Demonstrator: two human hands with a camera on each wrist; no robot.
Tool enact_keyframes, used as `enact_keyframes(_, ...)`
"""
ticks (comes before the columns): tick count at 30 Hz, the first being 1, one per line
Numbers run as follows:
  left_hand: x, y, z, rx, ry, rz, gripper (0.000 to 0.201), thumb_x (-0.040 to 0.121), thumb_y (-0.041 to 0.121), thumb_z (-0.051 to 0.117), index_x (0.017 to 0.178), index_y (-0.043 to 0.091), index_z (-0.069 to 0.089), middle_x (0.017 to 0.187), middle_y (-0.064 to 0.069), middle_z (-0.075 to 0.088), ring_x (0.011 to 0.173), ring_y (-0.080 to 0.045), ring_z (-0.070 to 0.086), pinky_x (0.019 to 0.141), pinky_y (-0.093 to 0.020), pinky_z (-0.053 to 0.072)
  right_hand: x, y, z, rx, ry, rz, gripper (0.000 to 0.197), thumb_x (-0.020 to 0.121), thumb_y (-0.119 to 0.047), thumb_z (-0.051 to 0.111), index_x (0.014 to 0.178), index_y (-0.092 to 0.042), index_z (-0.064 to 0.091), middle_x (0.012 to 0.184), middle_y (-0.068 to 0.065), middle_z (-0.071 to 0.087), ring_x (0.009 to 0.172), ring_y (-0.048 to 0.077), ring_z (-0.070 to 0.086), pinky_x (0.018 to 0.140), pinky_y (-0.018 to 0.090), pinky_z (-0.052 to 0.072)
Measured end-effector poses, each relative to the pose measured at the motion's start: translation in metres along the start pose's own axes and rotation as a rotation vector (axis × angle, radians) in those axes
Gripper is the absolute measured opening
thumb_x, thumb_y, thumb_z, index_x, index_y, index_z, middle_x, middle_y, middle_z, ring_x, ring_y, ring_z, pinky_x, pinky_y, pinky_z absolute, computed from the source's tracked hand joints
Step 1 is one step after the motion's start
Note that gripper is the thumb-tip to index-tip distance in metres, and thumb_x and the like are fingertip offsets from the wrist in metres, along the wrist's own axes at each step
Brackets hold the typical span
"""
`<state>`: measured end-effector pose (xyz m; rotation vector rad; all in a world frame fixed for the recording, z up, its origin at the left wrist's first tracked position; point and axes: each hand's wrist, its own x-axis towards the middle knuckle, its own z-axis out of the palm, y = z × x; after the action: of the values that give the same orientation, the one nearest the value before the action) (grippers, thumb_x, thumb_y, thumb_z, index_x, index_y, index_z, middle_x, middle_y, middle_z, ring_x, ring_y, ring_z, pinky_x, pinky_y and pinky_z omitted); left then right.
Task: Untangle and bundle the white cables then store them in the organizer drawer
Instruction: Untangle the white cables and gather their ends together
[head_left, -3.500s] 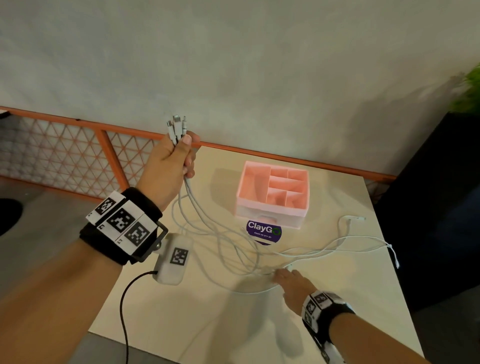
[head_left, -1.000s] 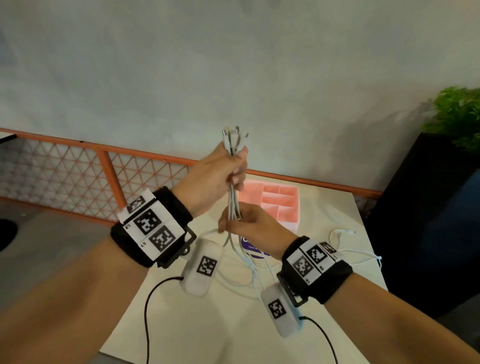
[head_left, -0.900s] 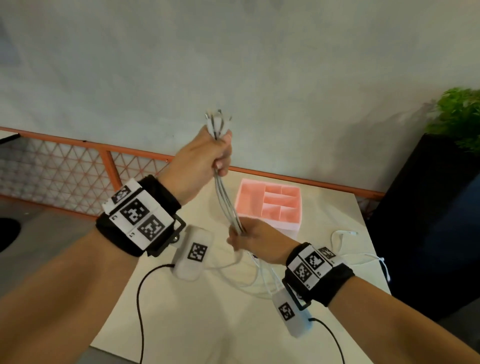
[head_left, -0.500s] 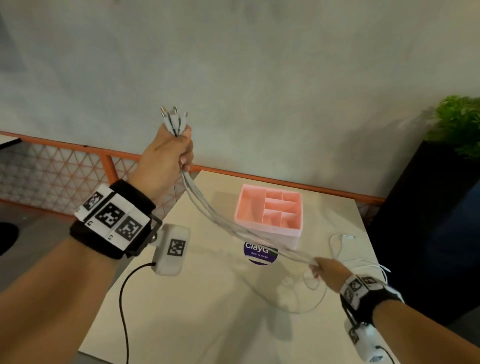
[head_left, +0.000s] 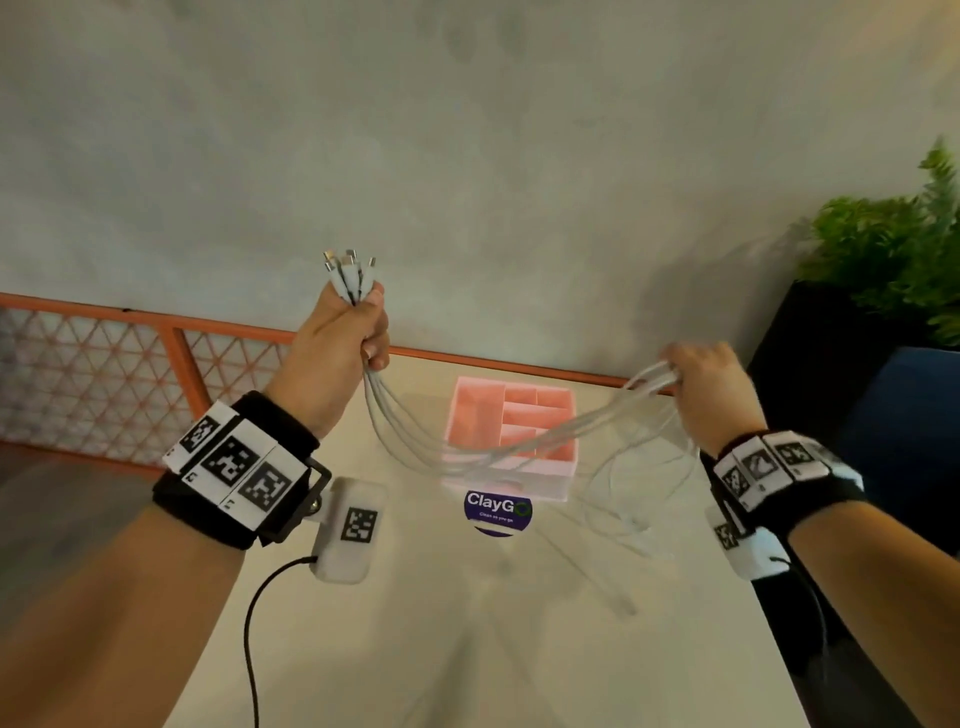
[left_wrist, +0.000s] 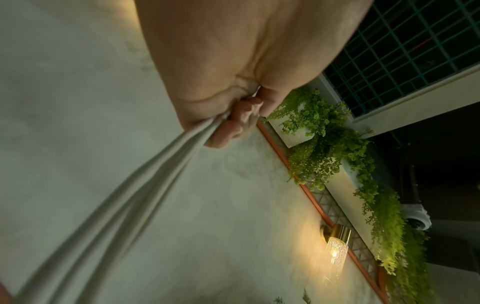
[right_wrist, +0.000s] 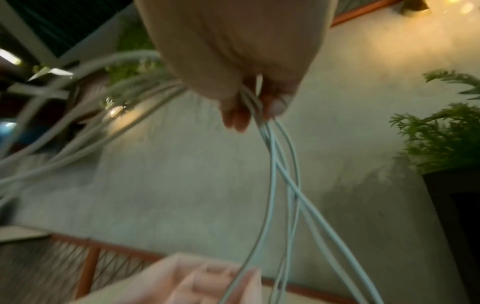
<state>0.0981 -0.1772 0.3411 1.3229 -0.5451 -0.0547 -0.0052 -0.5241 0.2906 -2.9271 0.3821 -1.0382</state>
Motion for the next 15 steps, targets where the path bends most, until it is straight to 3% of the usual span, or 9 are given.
enact_keyframes(2,-0.001,-0.002,-0.001,-0.022,0.001,0.002,0.020,0.099,0.015,0.037,0.081,0.022,0.041,0.055,0.012,0.035,0.050,-0.007,0.032,0.051,-0.021,0.034,-0.031,0.000,0.018,-0.072,-0.383,0.002,0.031,0.085,0.003,0.045,0.107,-0.010,0.064,0.102,0.017,0.068,0.096,0.035,0.061,0.078,0.033,0.047)
enact_keyframes(4,-0.004,-0.004,-0.001,-0.042,0.004,0.001,0.021,0.099,0.018,0.039,0.079,0.022,0.040,0.054,0.012,0.034,0.050,-0.007,0.031,0.049,-0.020,0.034,-0.065,-0.001,0.035,-0.143,-0.857,0.000,0.031,0.091,-0.011,0.047,0.119,-0.015,0.059,0.121,0.011,0.062,0.112,0.027,0.057,0.093,0.029,0.042)
enact_keyframes(5,-0.005,-0.006,0.000,-0.052,0.000,-0.006,0.021,0.099,0.022,0.040,0.078,0.022,0.040,0.055,0.011,0.033,0.051,-0.007,0.030,0.050,-0.020,0.034,-0.079,-0.003,0.040,-0.149,-1.057,0.004,0.034,0.090,-0.020,0.054,0.124,-0.017,0.056,0.129,0.007,0.058,0.119,0.024,0.052,0.099,0.028,0.038)
enact_keyframes(7,-0.008,-0.011,0.004,-0.065,-0.028,-0.036,0.023,0.097,0.032,0.042,0.076,0.023,0.041,0.057,0.010,0.032,0.051,-0.007,0.030,0.051,-0.021,0.034,-0.093,-0.009,0.043,-0.144,-1.364,0.033,0.059,0.077,-0.035,0.072,0.130,-0.022,0.049,0.139,0.002,0.047,0.128,0.021,0.043,0.106,0.029,0.033)
enact_keyframes(9,-0.012,-0.018,0.010,-0.033,-0.071,-0.071,0.027,0.097,0.039,0.039,0.074,0.024,0.040,0.057,0.011,0.033,0.051,-0.007,0.032,0.054,-0.022,0.034,-0.088,-0.017,0.037,-0.173,-1.419,0.020,0.081,0.064,-0.047,0.080,0.134,-0.030,0.042,0.145,0.000,0.037,0.133,0.022,0.035,0.110,0.036,0.031)
enact_keyframes(11,-0.016,-0.026,0.018,0.002,-0.122,-0.098,0.030,0.096,0.041,0.037,0.072,0.024,0.040,0.057,0.011,0.033,0.052,-0.007,0.033,0.057,-0.024,0.035,-0.075,-0.033,0.029,-0.122,-1.307,-0.003,0.092,0.060,-0.051,0.080,0.138,-0.033,0.035,0.149,-0.002,0.029,0.137,0.024,0.028,0.113,0.040,0.027)
enact_keyframes(15,-0.026,-0.038,0.038,-0.001,-0.179,-0.140,0.028,0.086,0.047,0.045,0.072,0.023,0.041,0.055,0.011,0.035,0.051,-0.008,0.034,0.060,-0.027,0.036,-0.049,-0.091,0.017,0.355,-1.054,-0.046,0.101,0.063,-0.056,0.075,0.144,-0.031,0.020,0.153,-0.005,0.023,0.139,0.017,0.025,0.116,0.042,0.023)
